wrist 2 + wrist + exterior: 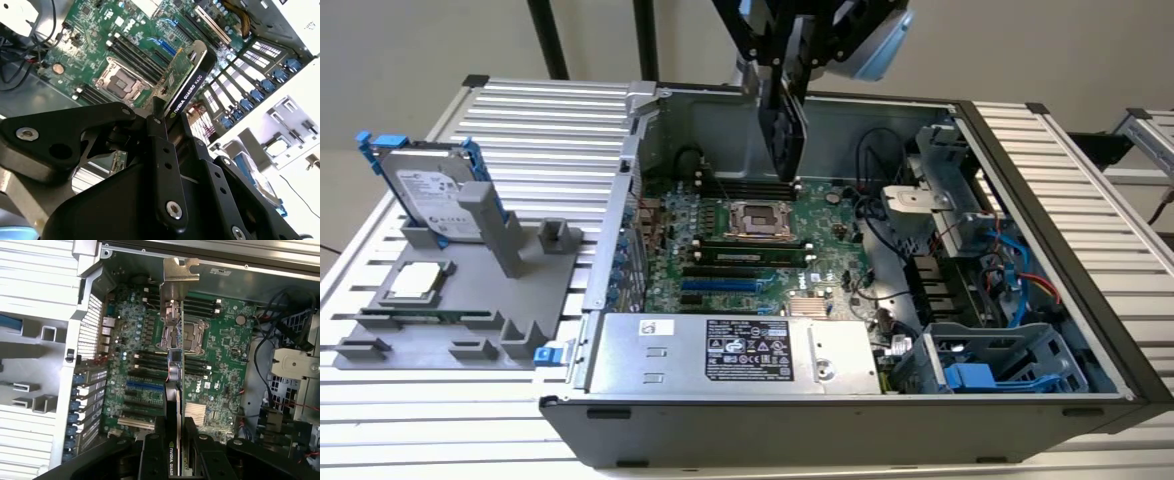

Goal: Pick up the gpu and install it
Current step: 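Insert the gpu into the slot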

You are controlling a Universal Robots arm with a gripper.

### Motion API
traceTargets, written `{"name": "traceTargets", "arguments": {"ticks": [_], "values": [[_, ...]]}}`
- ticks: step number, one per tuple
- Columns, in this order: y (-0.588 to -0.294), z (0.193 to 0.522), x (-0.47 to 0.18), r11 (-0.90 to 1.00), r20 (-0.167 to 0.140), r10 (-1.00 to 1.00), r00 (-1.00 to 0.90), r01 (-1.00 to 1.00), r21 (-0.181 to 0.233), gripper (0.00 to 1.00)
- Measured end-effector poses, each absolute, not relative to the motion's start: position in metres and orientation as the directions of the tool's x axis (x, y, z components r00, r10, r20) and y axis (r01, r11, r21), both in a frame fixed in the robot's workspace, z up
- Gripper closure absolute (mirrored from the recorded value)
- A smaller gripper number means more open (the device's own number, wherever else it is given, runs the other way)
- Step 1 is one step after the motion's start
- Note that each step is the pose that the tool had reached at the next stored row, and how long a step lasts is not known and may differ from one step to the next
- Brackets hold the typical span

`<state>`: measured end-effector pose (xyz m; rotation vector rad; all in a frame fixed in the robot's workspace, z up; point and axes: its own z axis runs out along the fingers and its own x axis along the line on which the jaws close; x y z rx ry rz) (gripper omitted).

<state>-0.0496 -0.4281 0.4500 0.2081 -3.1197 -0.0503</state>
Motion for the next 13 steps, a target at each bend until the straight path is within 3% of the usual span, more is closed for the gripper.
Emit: {"name": "traceTargets", "arguments": {"ticks": [13], "values": [[-0.4281, 0.45, -0.0496, 0.981, 0.012, -0.193, -0.981, -0.192, 0.033, 1.0]]}}
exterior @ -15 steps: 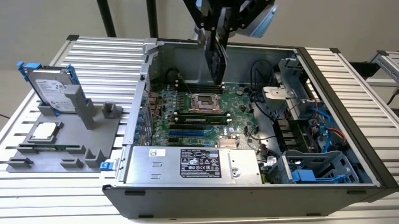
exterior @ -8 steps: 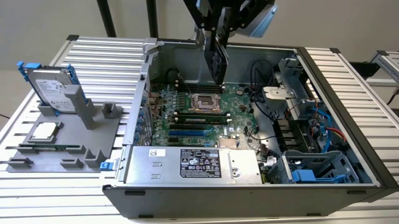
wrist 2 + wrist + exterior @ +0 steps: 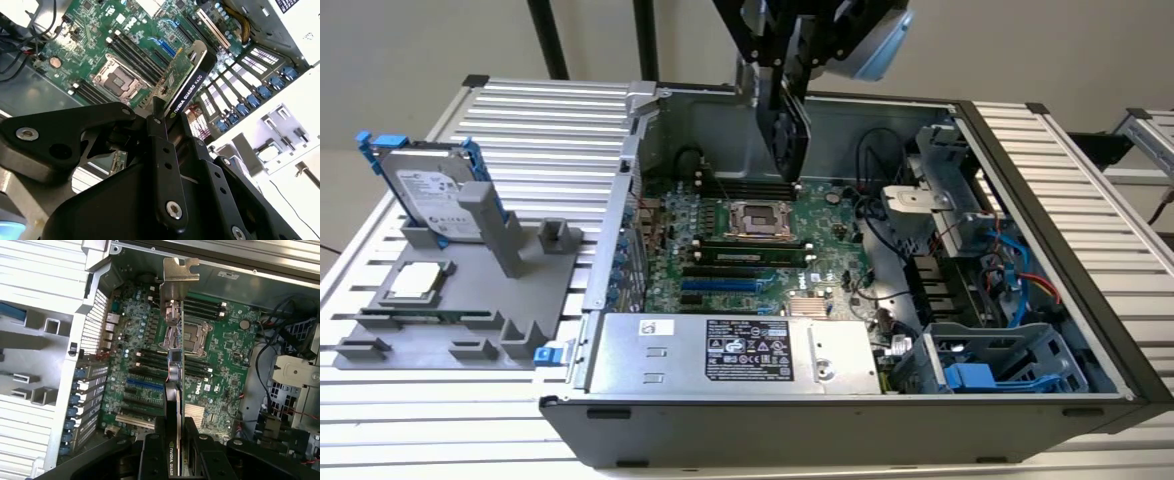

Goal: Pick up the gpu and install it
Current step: 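Insert the gpu into the slot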

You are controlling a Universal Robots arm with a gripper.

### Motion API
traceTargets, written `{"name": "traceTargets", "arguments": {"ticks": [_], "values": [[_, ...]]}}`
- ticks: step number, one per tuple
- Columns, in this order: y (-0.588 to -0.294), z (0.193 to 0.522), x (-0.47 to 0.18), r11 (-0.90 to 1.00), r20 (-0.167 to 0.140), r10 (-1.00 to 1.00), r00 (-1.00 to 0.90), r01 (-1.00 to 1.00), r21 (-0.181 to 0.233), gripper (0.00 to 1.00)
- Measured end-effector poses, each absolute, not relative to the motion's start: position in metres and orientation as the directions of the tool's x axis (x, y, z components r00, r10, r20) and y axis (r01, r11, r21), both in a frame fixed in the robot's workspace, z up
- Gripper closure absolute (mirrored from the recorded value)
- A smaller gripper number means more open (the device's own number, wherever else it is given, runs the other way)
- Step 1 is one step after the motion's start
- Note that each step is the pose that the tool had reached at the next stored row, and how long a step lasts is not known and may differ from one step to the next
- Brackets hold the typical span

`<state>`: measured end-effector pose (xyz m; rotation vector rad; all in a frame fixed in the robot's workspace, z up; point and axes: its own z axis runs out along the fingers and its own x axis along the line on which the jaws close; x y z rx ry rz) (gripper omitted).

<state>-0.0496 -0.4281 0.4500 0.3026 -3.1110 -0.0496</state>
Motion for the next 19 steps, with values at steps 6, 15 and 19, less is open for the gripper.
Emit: {"name": "traceTargets", "arguments": {"ticks": [6, 15, 19], "values": [[-0.4281, 0.45, -0.0496, 0.976, 0.012, -0.217, -0.976, -0.217, 0.033, 1.0], [-0.4281, 0.45, -0.0496, 0.964, 0.012, -0.263, -0.965, -0.262, 0.033, 1.0], [-0.428, 0.45, -0.0496, 0.953, 0.012, -0.302, -0.953, -0.302, 0.033, 1.0]]}}
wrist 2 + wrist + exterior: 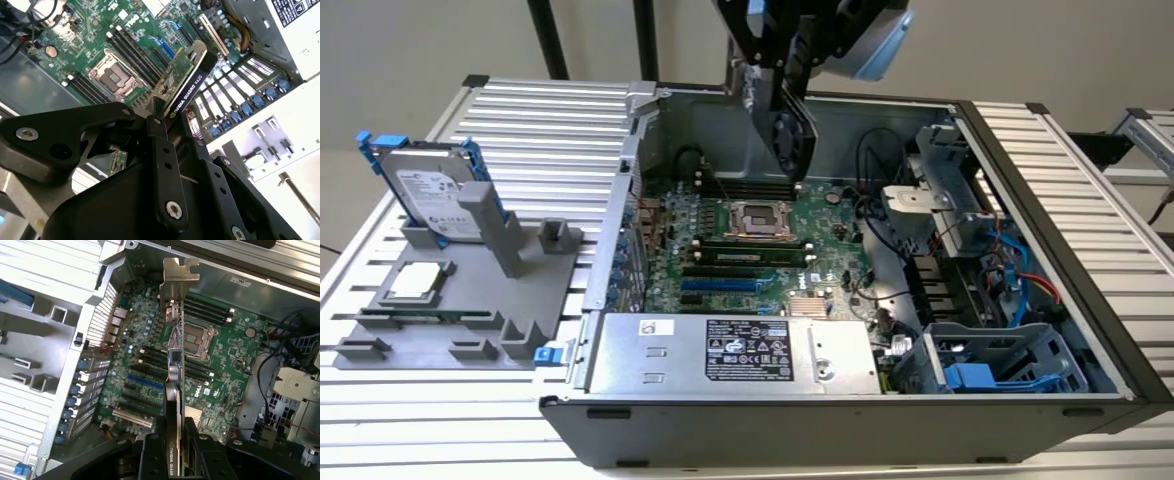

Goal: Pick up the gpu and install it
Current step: 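Insert the gpu into the slot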

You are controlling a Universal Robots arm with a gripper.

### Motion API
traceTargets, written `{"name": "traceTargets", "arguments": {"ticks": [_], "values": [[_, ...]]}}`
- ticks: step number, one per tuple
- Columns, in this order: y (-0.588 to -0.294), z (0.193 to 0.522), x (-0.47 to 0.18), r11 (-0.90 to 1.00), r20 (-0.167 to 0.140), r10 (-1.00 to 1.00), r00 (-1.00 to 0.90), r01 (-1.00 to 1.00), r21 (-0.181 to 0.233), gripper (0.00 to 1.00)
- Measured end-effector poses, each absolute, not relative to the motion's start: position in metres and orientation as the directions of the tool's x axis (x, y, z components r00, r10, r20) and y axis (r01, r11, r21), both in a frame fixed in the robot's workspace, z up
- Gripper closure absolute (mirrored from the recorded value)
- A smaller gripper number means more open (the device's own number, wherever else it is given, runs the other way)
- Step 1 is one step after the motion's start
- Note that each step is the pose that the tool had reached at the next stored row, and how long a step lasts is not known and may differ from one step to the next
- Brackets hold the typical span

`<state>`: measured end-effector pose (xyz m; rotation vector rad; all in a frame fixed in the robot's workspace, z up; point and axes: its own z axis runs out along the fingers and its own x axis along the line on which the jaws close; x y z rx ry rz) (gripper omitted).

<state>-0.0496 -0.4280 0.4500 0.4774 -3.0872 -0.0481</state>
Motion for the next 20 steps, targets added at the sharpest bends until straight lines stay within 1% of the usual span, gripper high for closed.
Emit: {"name": "traceTargets", "arguments": {"ticks": [20], "values": [[-0.4279, 0.45, -0.0496, 0.9, 0.012, -0.435, -0.9, -0.435, 0.033, 1.0]]}}
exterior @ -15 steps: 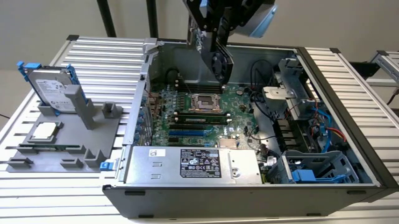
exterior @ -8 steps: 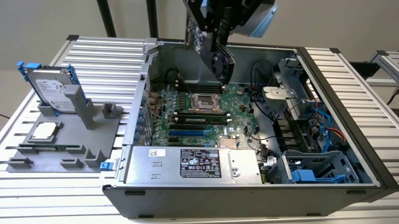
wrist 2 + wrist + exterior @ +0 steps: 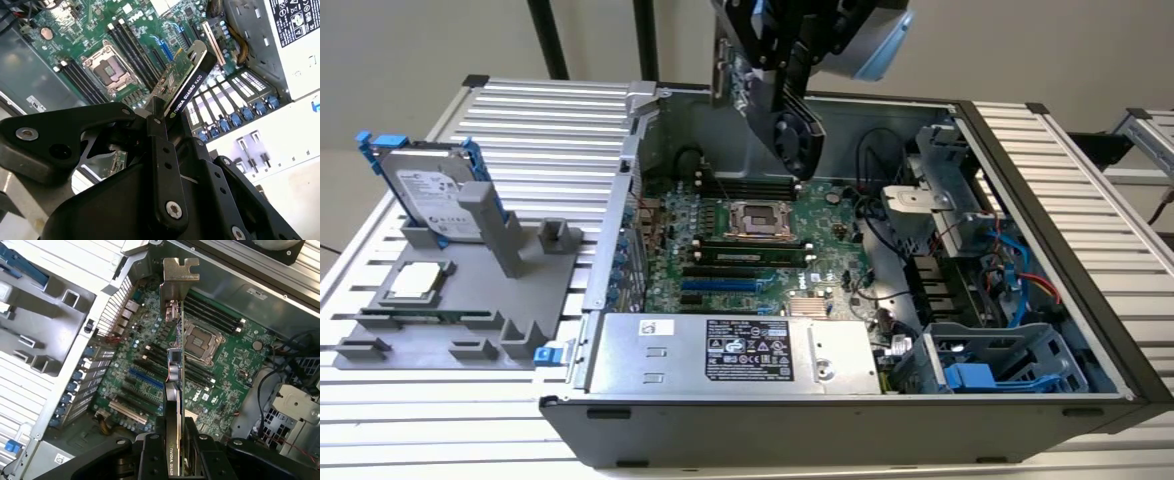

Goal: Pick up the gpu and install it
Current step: 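Insert the gpu into the slot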

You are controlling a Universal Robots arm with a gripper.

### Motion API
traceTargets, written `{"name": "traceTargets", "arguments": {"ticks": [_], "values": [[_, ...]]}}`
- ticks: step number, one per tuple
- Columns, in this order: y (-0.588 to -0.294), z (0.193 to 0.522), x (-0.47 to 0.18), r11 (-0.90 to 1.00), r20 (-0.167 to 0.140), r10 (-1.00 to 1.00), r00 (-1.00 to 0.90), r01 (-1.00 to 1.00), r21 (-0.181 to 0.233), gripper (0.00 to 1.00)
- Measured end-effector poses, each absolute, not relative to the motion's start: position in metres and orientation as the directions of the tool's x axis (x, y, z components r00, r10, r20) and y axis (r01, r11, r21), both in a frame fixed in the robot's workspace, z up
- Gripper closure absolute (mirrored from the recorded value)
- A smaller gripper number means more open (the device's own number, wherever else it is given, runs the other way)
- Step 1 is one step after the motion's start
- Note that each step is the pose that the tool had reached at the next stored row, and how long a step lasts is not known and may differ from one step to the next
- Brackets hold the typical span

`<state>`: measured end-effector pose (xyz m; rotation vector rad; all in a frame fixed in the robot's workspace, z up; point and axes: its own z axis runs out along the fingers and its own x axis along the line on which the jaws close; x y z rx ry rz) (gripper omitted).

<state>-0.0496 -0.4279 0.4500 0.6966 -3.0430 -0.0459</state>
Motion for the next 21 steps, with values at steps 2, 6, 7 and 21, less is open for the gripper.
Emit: {"name": "traceTargets", "arguments": {"ticks": [2, 6, 7, 21], "values": [[-0.4279, 0.45, -0.0496, 0.895, 0.012, -0.444, -0.896, -0.444, 0.033, 1.0], [-0.4279, 0.45, -0.0496, 0.885, 0.012, -0.466, -0.885, -0.465, 0.033, 1.0], [-0.4279, 0.45, -0.0496, 0.882, 0.012, -0.47, -0.882, -0.47, 0.033, 1.0], [-0.4279, 0.45, -0.0496, 0.846, 0.012, -0.533, -0.846, -0.533, 0.033, 1.0]]}}
